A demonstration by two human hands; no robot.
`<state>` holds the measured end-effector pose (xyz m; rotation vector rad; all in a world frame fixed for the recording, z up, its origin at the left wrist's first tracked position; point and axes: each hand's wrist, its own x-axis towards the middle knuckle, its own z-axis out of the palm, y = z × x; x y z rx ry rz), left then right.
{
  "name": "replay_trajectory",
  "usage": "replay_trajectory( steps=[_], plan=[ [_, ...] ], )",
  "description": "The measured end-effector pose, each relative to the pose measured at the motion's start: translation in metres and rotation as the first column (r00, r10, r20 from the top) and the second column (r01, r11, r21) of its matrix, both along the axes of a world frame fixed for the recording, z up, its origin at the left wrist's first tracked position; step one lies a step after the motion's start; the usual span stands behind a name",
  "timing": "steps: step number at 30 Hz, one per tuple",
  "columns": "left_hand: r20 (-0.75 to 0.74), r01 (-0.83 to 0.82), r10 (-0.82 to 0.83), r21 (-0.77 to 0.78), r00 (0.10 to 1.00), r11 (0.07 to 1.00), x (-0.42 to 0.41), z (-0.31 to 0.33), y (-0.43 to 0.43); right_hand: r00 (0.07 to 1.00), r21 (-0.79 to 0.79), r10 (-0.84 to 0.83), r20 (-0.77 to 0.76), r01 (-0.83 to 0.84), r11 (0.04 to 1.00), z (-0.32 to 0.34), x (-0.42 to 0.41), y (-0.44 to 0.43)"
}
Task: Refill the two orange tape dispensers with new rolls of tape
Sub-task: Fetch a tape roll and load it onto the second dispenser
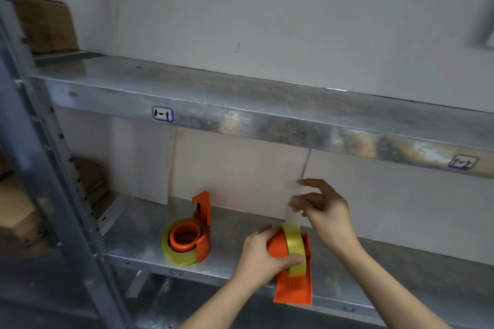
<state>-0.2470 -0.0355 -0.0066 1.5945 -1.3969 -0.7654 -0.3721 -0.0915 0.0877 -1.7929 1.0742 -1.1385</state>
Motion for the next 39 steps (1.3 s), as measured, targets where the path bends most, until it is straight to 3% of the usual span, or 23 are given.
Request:
replay_trajectory(
  steps=[8, 20, 29, 39],
  plan=[
    [-0.200, 0.046, -0.045, -0.001, 0.979, 0.999, -0.010, 0.001, 0.000, 0.999, 0.014, 0.019, -0.036, -0.019, 1.000, -0.001, 0.002, 0.000],
    [-0.223, 0.152, -0.134, 0.064, 0.966, 0.986, -0.009, -0.003, 0.015, 0.994, 0.058, -0.051, -0.095, 0.057, 0.997, -0.013, -0.015, -0.019],
    [-0.257, 0.164, -0.152, 0.029, 0.954, 0.986, -0.011, -0.012, 0.027, 0.971, -0.068, -0.015, -0.238, -0.001, 0.998, -0.023, -0.027, -0.020],
    [-0.314, 0.225, -0.210, 0.014, 0.926, 0.974, -0.010, -0.022, 0.040, 0.974, -0.039, -0.004, -0.225, -0.005, 0.999, -0.029, -0.027, -0.021]
  ],
)
